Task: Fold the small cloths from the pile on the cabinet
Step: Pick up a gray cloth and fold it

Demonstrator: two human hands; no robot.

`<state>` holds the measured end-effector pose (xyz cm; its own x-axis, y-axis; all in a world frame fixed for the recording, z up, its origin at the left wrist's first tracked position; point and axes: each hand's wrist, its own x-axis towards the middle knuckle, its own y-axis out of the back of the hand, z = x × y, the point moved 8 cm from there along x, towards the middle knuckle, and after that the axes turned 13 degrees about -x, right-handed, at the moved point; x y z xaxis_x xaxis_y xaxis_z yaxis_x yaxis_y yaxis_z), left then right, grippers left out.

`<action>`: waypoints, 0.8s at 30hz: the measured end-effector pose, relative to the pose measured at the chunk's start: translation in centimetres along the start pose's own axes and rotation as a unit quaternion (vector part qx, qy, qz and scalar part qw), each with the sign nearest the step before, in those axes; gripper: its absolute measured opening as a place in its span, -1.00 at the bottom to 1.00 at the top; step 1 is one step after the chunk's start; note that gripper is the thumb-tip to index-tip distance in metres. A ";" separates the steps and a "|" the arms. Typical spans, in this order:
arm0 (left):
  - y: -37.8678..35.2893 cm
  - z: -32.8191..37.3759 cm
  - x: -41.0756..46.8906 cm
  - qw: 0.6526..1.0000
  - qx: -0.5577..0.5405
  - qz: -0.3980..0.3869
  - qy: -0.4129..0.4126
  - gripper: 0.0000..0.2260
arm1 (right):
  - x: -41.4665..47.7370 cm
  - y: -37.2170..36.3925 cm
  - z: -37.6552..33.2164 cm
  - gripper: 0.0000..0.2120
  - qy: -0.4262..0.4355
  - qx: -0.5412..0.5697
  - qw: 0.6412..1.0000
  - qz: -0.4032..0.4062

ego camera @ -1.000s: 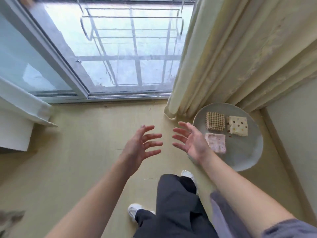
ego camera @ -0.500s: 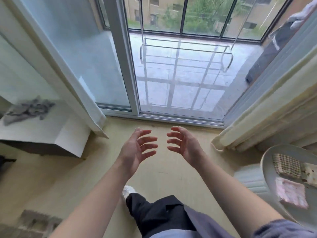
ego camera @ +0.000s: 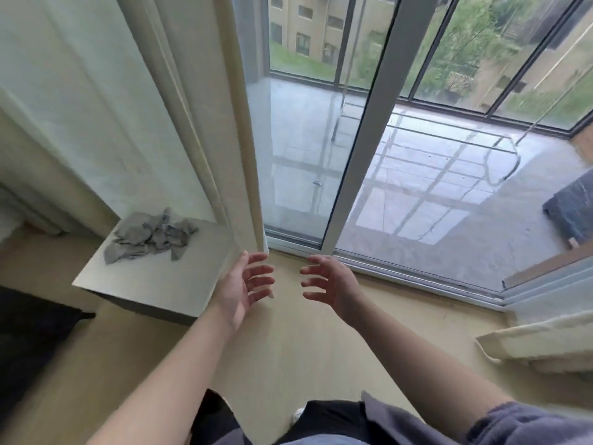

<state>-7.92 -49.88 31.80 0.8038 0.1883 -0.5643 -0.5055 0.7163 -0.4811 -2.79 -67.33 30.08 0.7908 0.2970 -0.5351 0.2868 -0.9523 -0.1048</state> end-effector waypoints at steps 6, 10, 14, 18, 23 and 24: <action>12.0 10.4 9.4 0.998 0.043 0.004 0.040 -0.65 | 9.2 -13.7 0.5 -0.87 -0.014 0.022 0.999 0.042; 20.5 17.2 15.6 0.986 0.133 0.005 0.097 -0.65 | 14.5 -23.4 1.4 -0.86 -0.049 0.053 0.994 0.085; 28.0 22.9 21.1 0.964 0.240 0.025 0.113 -0.68 | 20.1 -32.1 3.4 -0.85 -0.113 0.019 0.987 0.115; 34.4 24.7 26.5 0.934 0.331 0.053 0.122 -0.79 | 25.3 -36.9 6.6 -0.84 -0.175 -0.074 0.973 0.132; 39.5 23.8 33.8 0.875 0.471 0.029 0.107 -0.87 | 34.0 -37.5 10.4 -0.91 -0.201 -0.243 0.935 0.165; 39.9 23.6 35.2 0.851 0.518 0.010 0.085 -0.88 | 35.7 -37.2 11.0 -0.91 -0.196 -0.271 0.926 0.176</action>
<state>7.61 1.14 8.58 0.6963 0.1702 -0.6973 0.0999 0.9391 0.3289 8.87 -22.04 5.66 0.6601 -0.1747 -0.7306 0.3617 -0.7784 0.5130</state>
